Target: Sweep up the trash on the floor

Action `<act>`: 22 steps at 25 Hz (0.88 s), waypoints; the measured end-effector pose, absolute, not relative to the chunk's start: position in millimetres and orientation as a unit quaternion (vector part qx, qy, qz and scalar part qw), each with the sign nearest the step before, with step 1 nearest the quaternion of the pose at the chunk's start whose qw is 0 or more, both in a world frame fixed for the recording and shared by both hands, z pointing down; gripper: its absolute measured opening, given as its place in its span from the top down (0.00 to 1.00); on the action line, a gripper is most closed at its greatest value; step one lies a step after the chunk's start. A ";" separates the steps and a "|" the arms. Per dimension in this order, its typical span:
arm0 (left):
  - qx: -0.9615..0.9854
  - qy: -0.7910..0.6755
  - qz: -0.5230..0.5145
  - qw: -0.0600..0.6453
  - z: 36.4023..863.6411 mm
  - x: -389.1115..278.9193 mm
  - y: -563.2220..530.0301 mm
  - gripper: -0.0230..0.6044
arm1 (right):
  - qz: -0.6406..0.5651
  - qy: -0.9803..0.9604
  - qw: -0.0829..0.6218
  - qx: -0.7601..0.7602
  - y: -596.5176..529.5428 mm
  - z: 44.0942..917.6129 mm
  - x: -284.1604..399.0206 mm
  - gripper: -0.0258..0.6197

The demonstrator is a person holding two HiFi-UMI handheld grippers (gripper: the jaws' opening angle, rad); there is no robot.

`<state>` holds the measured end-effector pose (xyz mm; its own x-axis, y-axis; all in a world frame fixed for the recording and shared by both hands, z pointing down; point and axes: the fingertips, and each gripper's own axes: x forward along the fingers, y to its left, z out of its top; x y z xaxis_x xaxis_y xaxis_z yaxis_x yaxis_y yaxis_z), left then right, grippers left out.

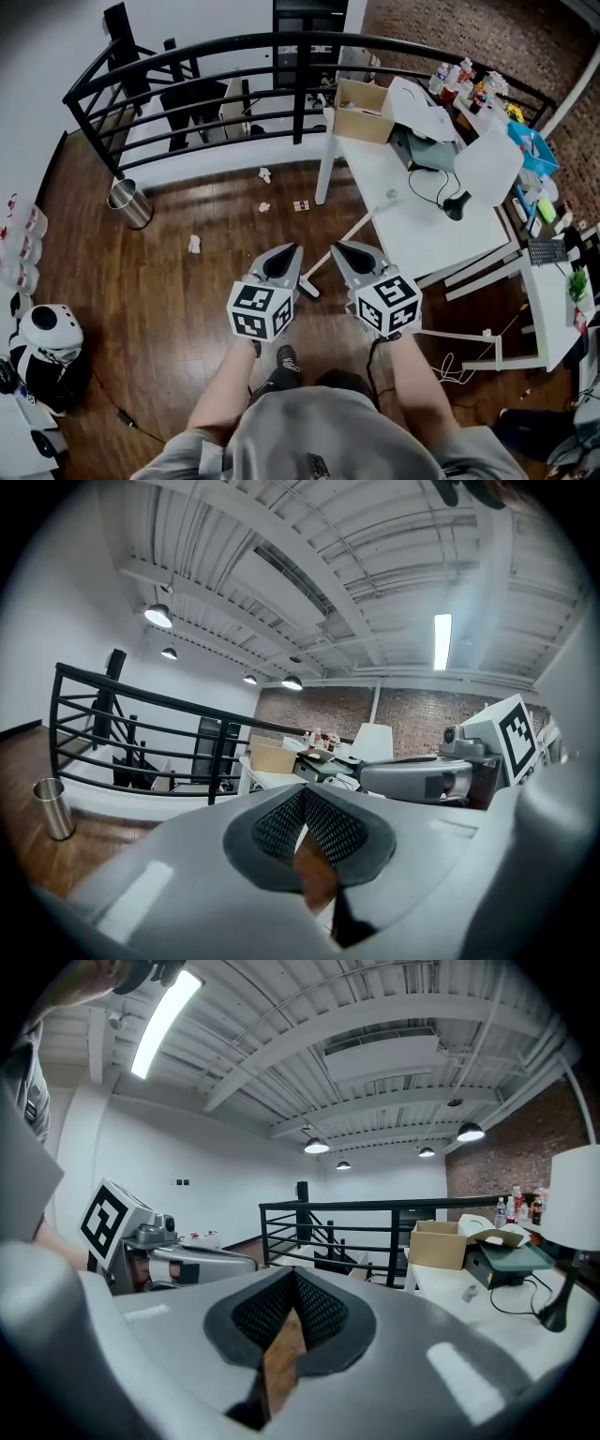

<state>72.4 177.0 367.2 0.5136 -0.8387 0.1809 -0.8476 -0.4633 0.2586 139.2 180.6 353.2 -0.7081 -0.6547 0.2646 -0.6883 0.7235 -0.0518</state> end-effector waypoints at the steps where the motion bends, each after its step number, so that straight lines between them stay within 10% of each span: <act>1: 0.857 -0.490 0.015 0.160 368.6 74.0 168.4 0.95 | 0.075 -0.918 0.116 0.371 173.4 355.6 142.6 0.96; 22: 0.853 -0.486 0.060 0.181 416.0 158.4 61.9 0.95 | 0.152 -0.893 0.136 0.401 56.3 416.6 241.7 0.96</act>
